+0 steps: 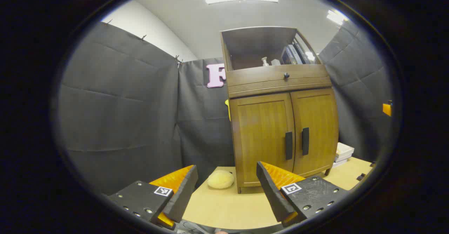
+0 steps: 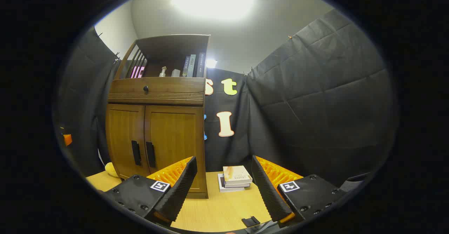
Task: Open the right door of the double-door shoe cabinet with the right hand, and open the left door with the left hand.
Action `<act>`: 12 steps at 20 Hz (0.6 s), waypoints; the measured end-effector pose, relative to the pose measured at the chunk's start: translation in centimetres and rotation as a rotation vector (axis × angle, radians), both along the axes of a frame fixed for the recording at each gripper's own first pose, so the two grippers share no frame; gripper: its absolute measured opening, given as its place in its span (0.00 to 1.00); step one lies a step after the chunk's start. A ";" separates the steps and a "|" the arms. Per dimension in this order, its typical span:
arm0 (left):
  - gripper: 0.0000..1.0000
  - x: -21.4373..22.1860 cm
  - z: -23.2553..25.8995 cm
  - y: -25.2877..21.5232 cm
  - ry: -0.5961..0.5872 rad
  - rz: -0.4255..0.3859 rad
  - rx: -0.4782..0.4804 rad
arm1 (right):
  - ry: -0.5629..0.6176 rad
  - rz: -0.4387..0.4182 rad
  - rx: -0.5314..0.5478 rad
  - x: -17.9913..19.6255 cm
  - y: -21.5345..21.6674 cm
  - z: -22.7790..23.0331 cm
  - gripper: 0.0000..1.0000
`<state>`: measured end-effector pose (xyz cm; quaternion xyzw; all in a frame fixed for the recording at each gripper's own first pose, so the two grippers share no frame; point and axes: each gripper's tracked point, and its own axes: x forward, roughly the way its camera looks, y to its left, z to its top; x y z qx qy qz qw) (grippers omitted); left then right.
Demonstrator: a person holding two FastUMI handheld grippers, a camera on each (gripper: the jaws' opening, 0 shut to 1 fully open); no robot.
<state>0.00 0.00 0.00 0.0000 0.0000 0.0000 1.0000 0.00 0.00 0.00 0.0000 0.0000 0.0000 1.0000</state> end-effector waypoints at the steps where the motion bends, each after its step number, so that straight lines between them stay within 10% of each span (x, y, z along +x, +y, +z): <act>1: 1.00 -0.1 -0.1 0.0 -0.001 0.000 0.002 | 0.000 -0.001 0.000 0.0 0.0 0.0 0.97; 12: 1.00 -0.1 -0.1 0.3 -0.001 0.014 0.014 | 0.004 0.019 0.001 1.2 0.7 -0.3 0.96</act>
